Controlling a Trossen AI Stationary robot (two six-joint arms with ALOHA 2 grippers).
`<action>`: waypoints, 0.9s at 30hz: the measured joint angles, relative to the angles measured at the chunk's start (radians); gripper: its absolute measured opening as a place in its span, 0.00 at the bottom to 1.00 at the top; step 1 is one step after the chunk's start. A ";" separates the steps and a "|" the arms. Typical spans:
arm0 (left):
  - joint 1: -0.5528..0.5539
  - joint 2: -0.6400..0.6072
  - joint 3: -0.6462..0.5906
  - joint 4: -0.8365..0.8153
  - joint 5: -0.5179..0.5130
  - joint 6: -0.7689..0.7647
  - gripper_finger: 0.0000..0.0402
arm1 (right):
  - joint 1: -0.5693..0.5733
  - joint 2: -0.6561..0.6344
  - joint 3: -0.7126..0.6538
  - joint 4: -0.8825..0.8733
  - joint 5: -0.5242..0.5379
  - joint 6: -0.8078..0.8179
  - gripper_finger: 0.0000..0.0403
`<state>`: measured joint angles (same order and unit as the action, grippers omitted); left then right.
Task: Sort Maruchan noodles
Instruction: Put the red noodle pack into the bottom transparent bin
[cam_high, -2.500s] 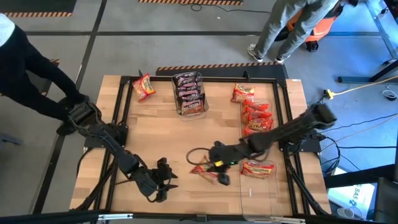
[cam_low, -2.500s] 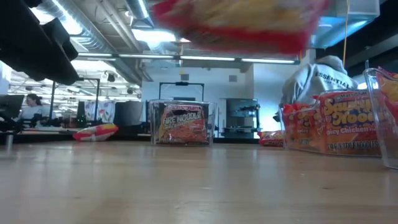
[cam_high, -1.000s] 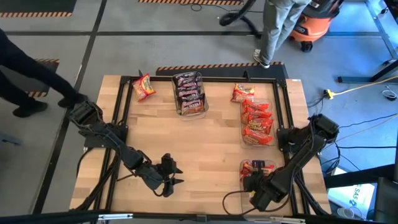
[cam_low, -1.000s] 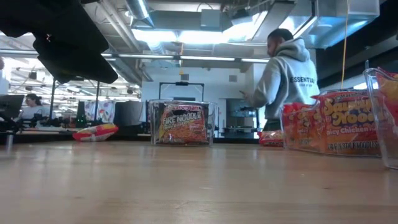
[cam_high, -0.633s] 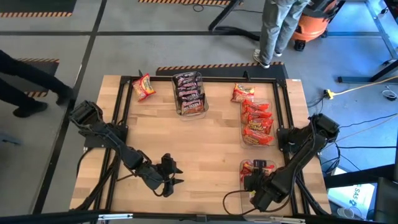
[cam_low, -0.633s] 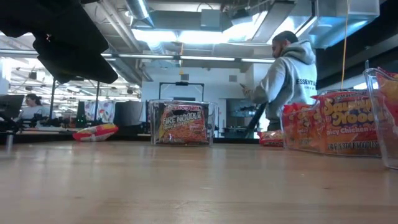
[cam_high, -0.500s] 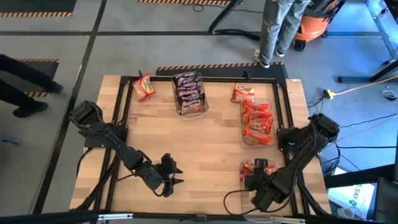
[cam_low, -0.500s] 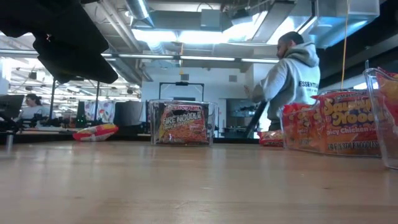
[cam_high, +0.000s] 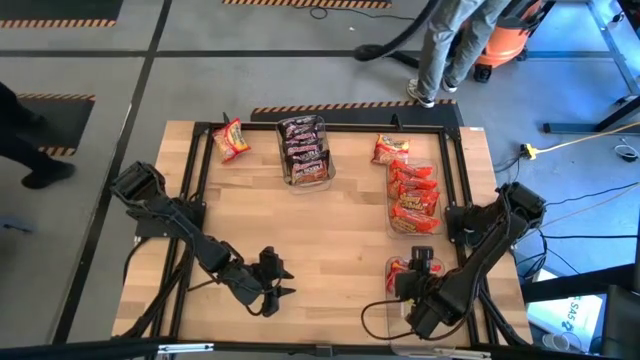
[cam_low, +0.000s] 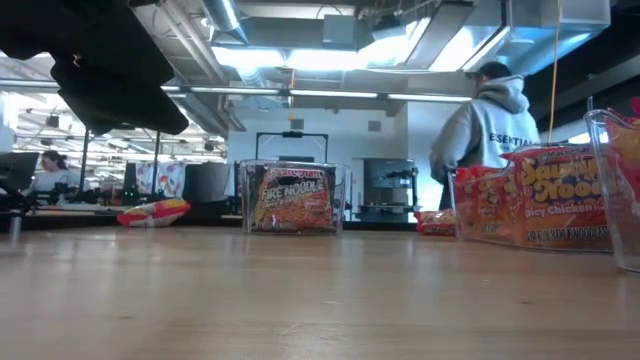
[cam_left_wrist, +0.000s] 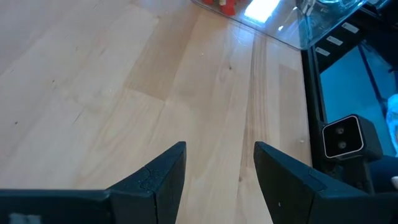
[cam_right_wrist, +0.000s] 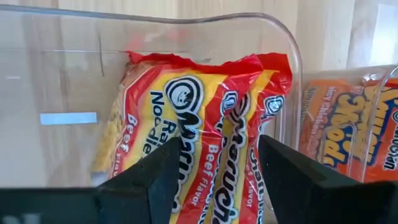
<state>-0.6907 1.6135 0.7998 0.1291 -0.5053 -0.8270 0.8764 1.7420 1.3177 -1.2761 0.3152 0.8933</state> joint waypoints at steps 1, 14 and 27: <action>0.000 0.000 0.000 0.000 0.000 -0.003 0.46 | 0.000 0.000 0.008 -0.002 0.000 -0.005 0.49; 0.012 0.000 0.000 0.000 -0.006 0.006 0.46 | -0.076 0.000 0.266 -0.062 0.242 -0.184 0.49; 0.122 0.000 0.000 -0.028 -0.009 0.338 0.46 | -0.711 0.000 0.184 -0.010 0.269 -0.549 0.49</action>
<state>-0.5684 1.6138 0.7998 0.1008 -0.5140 -0.4890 0.1653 1.7420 1.5021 -1.2860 0.5844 0.3442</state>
